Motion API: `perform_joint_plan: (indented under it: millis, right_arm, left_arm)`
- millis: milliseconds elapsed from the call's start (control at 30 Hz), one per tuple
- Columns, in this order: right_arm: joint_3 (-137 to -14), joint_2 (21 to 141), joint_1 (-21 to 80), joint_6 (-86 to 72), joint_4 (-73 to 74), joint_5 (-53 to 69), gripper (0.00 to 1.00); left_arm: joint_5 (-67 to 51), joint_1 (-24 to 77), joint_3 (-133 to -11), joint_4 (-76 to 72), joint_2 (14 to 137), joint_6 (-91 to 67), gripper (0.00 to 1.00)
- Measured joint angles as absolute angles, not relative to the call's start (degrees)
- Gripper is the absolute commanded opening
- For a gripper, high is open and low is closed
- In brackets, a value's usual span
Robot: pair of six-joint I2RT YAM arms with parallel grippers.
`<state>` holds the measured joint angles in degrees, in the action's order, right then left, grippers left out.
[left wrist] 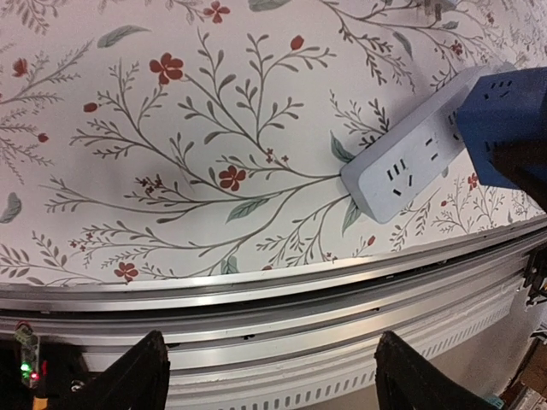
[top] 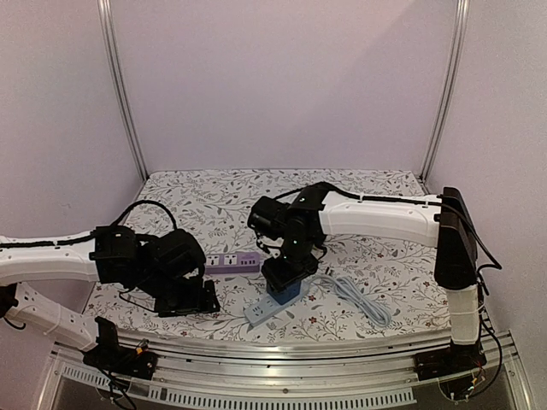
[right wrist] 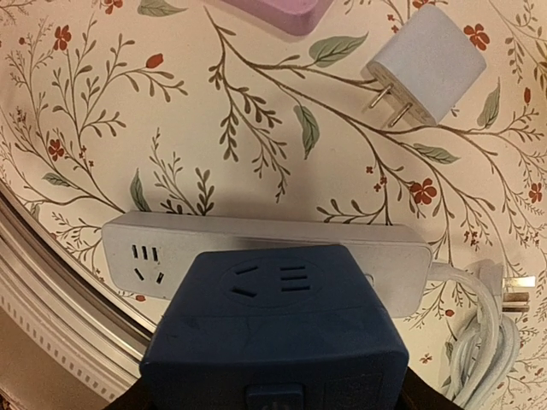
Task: Insert the plug
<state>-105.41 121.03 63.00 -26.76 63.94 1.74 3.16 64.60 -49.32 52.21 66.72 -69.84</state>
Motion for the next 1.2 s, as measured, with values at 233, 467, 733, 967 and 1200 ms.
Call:
perform_joint_plan:
  millis: [233, 467, 733, 967, 1200]
  right_arm:
    - [-105.78, 121.71, 62.61, -26.76, 63.70, 1.72, 0.00]
    - [-106.21, 122.15, 62.57, -26.48, 63.99, 0.32, 0.00]
    - [-106.32, 122.63, 62.61, -26.87, 64.25, -1.65, 0.00]
    - [-106.34, 122.65, 62.61, -28.29, 64.29, -4.82, 0.00]
    - [-104.79, 122.08, 62.78, -31.16, 62.85, -6.70, 0.00]
  left_arm:
    - [2.81, 64.58, -49.32, 52.23, 67.33, -69.36, 0.83]
    - [2.20, 64.34, -49.32, 52.25, 67.55, -68.75, 0.83]
    - [2.09, 64.20, -49.32, 52.31, 67.55, -68.58, 0.82]
    - [2.15, 64.20, -49.32, 52.38, 67.53, -68.58, 0.82]
    - [2.42, 64.20, -49.32, 52.42, 66.96, -68.55, 0.82]
